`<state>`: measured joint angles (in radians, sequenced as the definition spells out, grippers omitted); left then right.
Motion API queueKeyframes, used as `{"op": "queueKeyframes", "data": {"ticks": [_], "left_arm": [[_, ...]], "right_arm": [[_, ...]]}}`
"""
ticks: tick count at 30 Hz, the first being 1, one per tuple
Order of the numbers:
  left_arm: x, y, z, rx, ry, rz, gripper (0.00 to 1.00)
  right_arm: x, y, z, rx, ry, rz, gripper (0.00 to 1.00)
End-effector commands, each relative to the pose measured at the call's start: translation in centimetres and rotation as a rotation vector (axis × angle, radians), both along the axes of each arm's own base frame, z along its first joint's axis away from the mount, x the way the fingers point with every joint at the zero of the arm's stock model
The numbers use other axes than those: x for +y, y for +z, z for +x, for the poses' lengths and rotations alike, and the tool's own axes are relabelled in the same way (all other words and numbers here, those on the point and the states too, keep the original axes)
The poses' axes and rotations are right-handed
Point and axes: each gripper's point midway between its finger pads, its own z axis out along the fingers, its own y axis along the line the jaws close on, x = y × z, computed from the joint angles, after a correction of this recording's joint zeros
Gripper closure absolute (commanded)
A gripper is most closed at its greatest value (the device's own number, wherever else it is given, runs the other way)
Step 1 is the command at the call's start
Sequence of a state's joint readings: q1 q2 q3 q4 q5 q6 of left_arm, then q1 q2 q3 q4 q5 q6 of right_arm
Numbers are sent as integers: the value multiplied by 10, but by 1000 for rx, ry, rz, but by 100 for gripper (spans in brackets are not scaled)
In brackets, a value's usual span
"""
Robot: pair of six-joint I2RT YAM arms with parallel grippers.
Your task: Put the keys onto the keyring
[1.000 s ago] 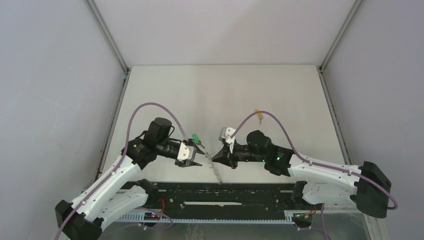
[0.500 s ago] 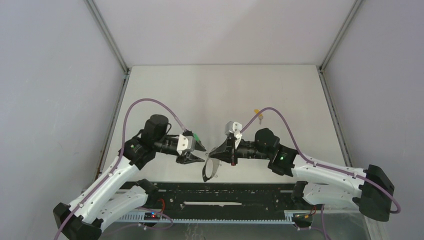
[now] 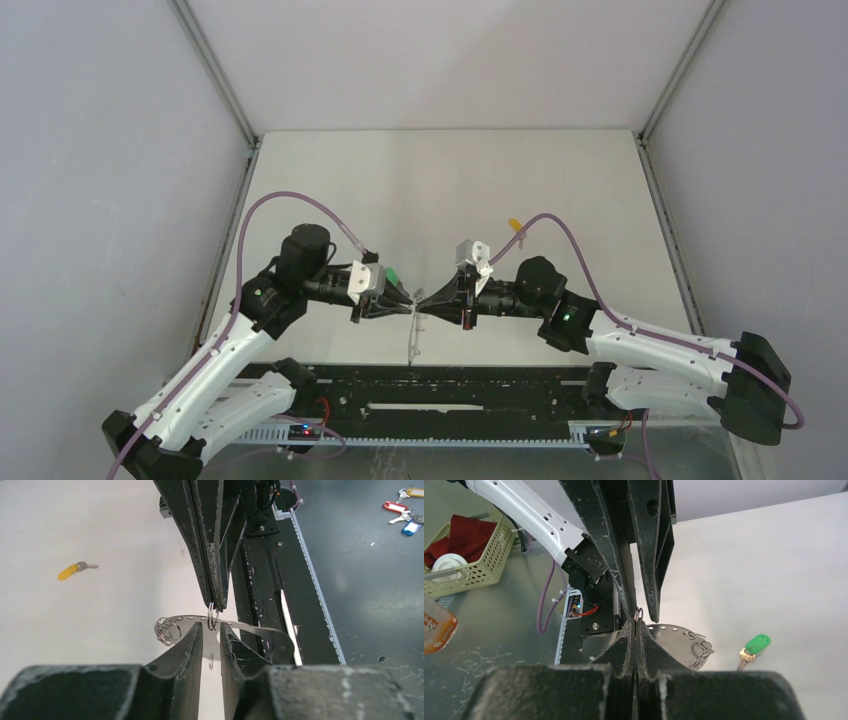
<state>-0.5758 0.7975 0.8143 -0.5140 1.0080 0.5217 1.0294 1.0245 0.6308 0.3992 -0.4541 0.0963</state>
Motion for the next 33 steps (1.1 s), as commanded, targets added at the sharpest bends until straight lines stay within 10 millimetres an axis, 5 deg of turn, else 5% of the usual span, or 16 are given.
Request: {"op": "queueKeyframes", "data": {"ticks": [1,9,15,25,33], "left_arm": [[-2,27,-4,-45,-27,-47,79],[-3,32,-5,-43,-33,-61,86],[-4,38,-4,-37,-22,-73,100],[3,39,-6,-185,-43,-69,100],[4,47,-4,-396,-76,-90,100]], "right_arm": [[2,32,-3,-50,7,98,100],[4,30,-3,-66,-1,93,100],[7,31,-3,-72,5,69,98],[-22,41,-1,-113,2,23,49],[-31,48,-3,-167,33,-49,44]]}}
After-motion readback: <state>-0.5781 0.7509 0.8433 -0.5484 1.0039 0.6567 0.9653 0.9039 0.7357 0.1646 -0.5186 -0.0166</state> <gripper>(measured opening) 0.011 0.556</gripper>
